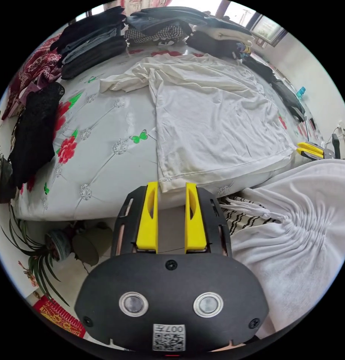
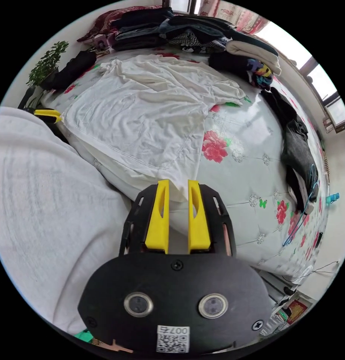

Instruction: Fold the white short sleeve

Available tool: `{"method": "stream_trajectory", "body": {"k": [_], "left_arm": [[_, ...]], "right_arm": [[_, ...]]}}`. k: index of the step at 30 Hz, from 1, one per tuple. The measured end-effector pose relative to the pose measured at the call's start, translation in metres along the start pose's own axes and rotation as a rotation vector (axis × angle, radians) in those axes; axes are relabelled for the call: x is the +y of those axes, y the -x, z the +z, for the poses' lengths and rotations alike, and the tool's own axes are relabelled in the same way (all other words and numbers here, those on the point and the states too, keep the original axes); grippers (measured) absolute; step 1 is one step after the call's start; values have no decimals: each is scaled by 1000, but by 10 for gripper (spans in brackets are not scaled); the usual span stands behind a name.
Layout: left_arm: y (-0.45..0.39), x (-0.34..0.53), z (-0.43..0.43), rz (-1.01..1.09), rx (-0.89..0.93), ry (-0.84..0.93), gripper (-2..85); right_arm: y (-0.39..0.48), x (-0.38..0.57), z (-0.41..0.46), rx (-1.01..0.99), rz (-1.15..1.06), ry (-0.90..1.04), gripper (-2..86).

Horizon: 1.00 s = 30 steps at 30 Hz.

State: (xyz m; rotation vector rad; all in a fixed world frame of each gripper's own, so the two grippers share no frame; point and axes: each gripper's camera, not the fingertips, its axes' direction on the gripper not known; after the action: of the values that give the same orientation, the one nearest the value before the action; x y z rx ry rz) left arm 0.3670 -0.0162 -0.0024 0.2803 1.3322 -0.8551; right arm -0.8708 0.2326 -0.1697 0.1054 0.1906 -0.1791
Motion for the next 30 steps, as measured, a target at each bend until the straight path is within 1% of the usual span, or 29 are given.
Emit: {"method": "stream_trajectory", "body": {"k": [3, 5, 7, 9, 11, 12, 14, 15, 17, 20, 22, 25, 28, 30], "left_arm": [[-4, -3, 6, 43, -71, 46, 92], [-1, -5, 4, 70, -79, 77, 47], [5, -2, 0, 66, -88, 73, 9], [13, 2, -7, 62, -61, 87, -1], [29, 14, -39, 19, 31, -6, -6], [34, 18, -50, 5, 59, -37, -7], [51, 35, -102, -33, 176, -164, -9], [55, 40, -117, -39, 204, -197, -9], [68, 60, -172, -18, 299, -300, -9], [81, 79, -215, 40, 331, -327, -9], [92, 83, -220, 33, 338, -313, -9], [115, 70, -193, -9, 313, -258, -9], [151, 26, -146, -136, 406, -229, -9], [172, -13, -131, -216, 465, -237, -9]], "right_arm": [[5, -3, 11, 34, -65, 67, 25], [4, -2, 22, 80, -83, 117, 14], [-1, -1, 15, 73, -56, 86, 5], [-11, 1, -1, 53, 4, 56, 1], [-30, 15, -44, -37, 88, -73, -1], [-36, 20, -55, -61, 110, -103, -2], [-55, 41, -104, -156, 179, -206, -2], [-58, 46, -117, -180, 190, -233, -2], [-69, 67, -164, -279, 192, -309, -3], [-78, 82, -198, -390, 149, -328, -3], [-85, 83, -199, -427, 145, -309, -3], [-102, 63, -171, -464, 154, -251, -3], [-129, 11, -136, -472, 182, -211, -3], [-149, -31, -130, -442, 207, -226, -3]]}}
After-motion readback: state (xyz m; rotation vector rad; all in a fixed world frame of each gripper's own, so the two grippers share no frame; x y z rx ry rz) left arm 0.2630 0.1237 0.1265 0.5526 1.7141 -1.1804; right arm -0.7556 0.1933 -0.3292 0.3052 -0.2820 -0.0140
